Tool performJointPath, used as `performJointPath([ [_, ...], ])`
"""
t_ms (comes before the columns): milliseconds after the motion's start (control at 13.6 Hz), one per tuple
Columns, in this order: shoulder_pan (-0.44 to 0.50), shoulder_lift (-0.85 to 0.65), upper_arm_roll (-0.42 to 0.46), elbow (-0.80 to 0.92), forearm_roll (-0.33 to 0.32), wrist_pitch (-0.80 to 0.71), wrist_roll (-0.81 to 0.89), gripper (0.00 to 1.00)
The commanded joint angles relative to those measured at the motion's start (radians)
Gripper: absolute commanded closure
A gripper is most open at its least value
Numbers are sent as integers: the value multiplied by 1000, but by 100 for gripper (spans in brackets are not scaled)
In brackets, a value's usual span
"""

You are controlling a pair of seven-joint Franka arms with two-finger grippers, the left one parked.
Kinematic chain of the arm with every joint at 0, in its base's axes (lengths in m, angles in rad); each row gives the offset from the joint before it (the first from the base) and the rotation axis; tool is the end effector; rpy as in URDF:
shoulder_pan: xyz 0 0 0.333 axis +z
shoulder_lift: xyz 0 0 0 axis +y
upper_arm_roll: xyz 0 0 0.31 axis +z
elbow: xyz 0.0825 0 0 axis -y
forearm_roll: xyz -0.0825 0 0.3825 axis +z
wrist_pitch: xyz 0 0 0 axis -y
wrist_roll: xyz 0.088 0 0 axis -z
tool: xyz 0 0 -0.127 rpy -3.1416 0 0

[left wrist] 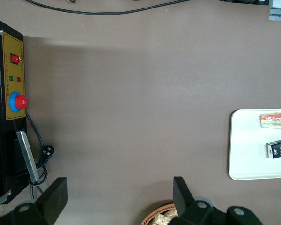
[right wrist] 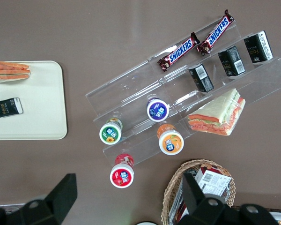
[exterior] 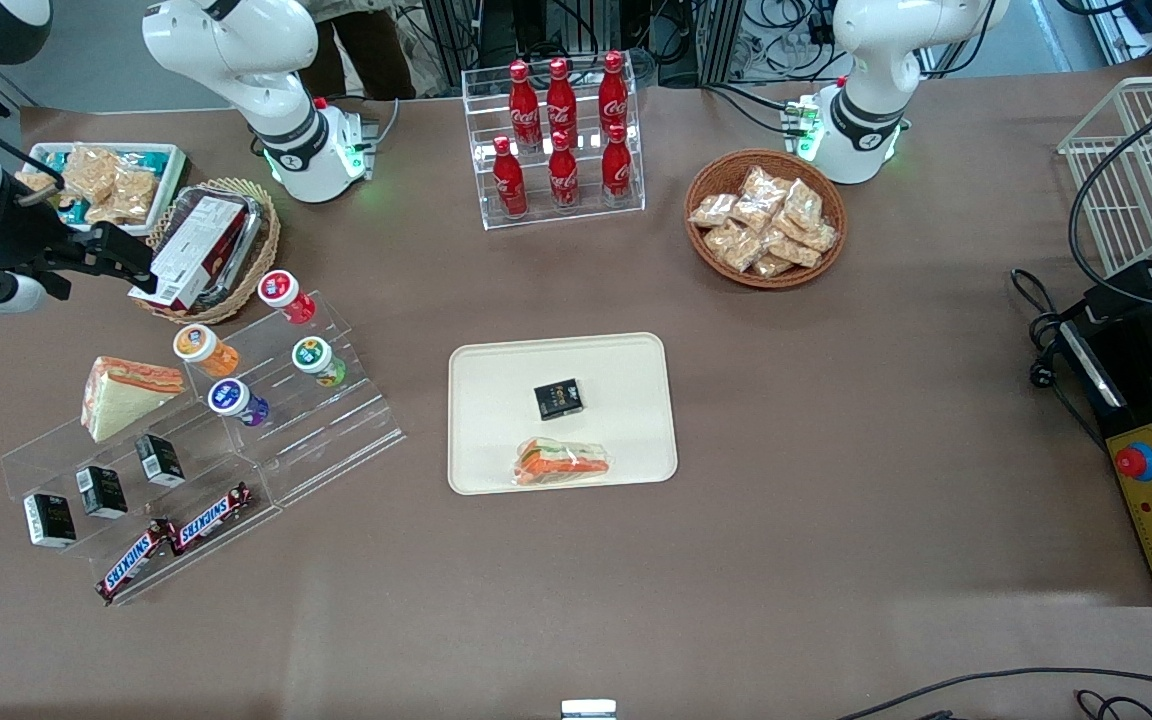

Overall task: Place green gum on tray
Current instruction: 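Move the right gripper down to the green-labelled gum bottle on the rack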

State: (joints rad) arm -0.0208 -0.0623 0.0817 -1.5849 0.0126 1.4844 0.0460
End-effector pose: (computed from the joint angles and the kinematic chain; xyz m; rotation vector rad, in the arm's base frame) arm 0.5231 0.0350 0.6180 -3.1355 -0.0243 0.0608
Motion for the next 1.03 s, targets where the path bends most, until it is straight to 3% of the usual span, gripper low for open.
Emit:
performJointPath([
  [0,2,7,1,10,1,-9,6,0],
  [587,15,19,24,-62,6,34,-3,0],
  [954,16,-75,58,-346,33,267,-9,0],
])
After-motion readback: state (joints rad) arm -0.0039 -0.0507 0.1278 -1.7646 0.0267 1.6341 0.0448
